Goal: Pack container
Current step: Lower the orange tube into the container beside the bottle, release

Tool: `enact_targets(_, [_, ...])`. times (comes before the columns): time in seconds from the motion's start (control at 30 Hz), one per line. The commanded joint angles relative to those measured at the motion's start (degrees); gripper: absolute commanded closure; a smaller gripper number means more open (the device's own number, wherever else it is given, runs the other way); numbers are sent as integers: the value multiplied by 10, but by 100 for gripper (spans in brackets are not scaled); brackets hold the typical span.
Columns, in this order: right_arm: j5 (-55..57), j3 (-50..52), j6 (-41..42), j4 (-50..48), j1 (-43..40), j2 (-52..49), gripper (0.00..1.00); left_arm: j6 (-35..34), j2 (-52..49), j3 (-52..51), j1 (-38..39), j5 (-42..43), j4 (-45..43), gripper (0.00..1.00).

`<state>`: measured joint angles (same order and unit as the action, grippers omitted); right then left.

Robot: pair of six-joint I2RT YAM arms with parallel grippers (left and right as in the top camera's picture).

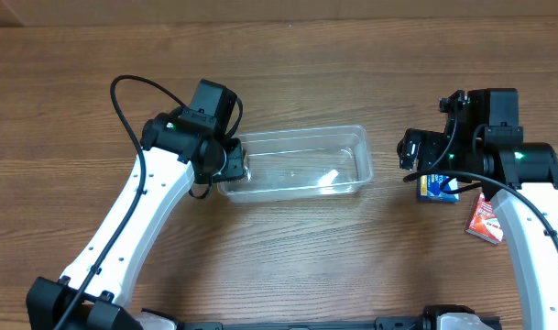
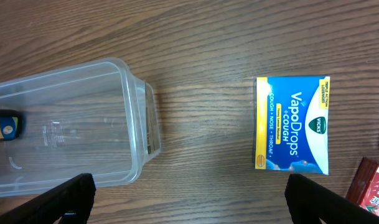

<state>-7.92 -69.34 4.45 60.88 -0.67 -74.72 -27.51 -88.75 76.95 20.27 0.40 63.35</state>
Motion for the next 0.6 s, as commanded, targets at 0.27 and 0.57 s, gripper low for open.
enact_targets(0.27, [3, -13, 1, -3, 3, -1, 0, -5, -83, 1, 4, 10, -2, 90])
enact_targets(0.57, [3, -13, 1, -4, 3, -1, 0, -6, -111, 1, 4, 11, -6, 85])
